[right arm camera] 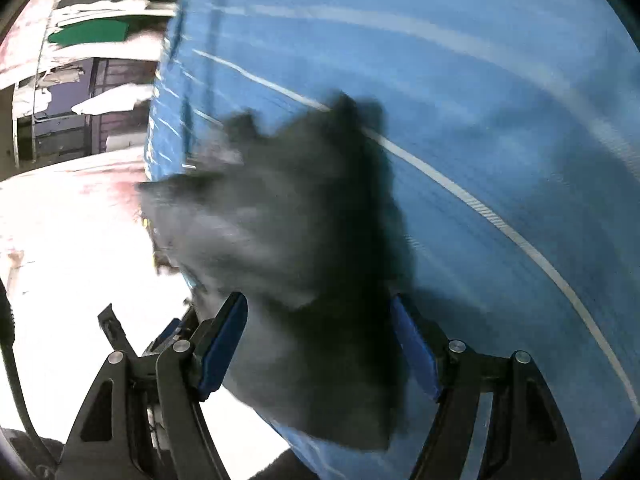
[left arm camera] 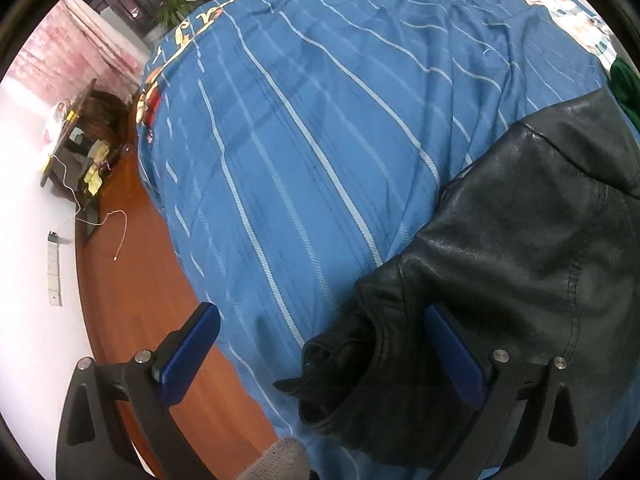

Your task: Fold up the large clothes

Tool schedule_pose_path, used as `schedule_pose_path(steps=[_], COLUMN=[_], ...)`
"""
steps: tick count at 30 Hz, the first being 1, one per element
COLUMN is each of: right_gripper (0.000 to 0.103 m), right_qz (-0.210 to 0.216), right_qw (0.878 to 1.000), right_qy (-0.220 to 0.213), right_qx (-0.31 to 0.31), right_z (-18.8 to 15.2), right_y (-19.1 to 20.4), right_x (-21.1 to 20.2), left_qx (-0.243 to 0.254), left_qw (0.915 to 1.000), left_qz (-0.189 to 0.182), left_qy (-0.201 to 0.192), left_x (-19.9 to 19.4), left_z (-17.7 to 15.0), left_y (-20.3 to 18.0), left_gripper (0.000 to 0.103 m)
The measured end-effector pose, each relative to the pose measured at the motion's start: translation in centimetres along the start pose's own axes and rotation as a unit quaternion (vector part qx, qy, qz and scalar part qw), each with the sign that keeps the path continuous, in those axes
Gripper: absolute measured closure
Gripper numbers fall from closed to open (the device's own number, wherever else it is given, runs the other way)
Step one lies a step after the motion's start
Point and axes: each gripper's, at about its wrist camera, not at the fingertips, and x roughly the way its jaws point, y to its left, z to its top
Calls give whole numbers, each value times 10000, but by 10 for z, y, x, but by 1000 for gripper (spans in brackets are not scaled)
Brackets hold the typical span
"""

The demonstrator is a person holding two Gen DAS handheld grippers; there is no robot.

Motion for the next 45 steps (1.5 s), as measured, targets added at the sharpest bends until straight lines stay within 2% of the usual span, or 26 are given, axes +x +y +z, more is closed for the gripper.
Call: schedule_pose_path(steps=[1,3,6,8,11,13,17,18,19,20,21,23,25,27,28,29,30,31,32,34,36,38,41,45], right_gripper=[26,25,26,42,58,60,60,59,52,38,33,31,31,31,31,31,32,37,52,64,67,67,72,72], right_qz=[341,634,710,455,552,665,742,525,362,228,-17,-226,-750,-1526,-1577,-1452,-1281,-1111,-941,-792,-922,-1398,-1467,-1670], right_qw=[9993,9973,9963,9972,9953,9899,9671,9619,9586,9566,9539,9519,9516,9395,9354,9369,9416,9488,9561,9654,9662,9617,9592,9603], right_qy=[164,255,116,-288,-790,-1197,-2070,-2265,-2317,-2262,-2116,-1923,-1991,-2319,-2568,-2692,-2725,-2678,-2583,-2415,-2378,-2327,-2238,-2069], right_qx=[-62,-266,-469,-528,-30,360,1280,1438,1615,1824,2127,2376,2220,2005,1849,1695,1510,1251,1015,588,362,375,911,846], right_z=[5,12,17,6,-19,-42,-96,-109,-121,-126,-132,-144,-156,-167,-175,-177,-177,-170,-161,-137,-111,-78,-40,-28], right_y=[-4,-3,8,17,24,22,-14,-29,-49,-64,-82,-100,-94,-74,-66,-55,-45,-29,-17,5,19,13,-15,-14], right_x=[12,30,38,30,7,-12,-71,-86,-106,-114,-117,-131,-154,-187,-213,-220,-223,-220,-214,-193,-178,-151,-130,-127], left_qx=[39,149,278,308,266,237,288,343,396,474,558,613,657,791,833,894,975,1021,1054,1156,1230,1311,1359,1166], left_qw=[10000,9998,9994,9991,9989,9984,9967,9962,9957,9952,9949,9942,9932,9918,9916,9911,9906,9906,9903,9896,9887,9874,9867,9901], left_qz=[9,86,191,235,183,121,-127,-209,-277,-359,-424,-650,-754,-749,-711,-680,-634,-587,-563,-508,-462,-408,-384,-424], left_qy=[0,-31,-111,-146,-330,-495,-754,-777,-785,-775,-719,-606,-597,-662,-681,-718,-720,-702,-702,-682,-716,-785,-801,-654], left_x=[1,2,1,-2,-24,-40,-70,-74,-76,-76,-75,-74,-73,-68,-67,-64,-59,-56,-53,-46,-43,-42,-41,-49], left_z=[0,2,5,7,16,22,26,25,24,21,17,12,6,2,2,1,0,1,1,-1,-3,-6,-8,-12], left_y=[-1,-2,-4,-5,-7,-10,-26,-35,-43,-54,-67,-87,-108,-130,-134,-141,-148,-151,-153,-156,-154,-155,-151,-133], left_gripper=[0,0,0,0,0,0,0,0,0,0,0,0,0,0,0,0,0,0,0,0,0,0,0,0])
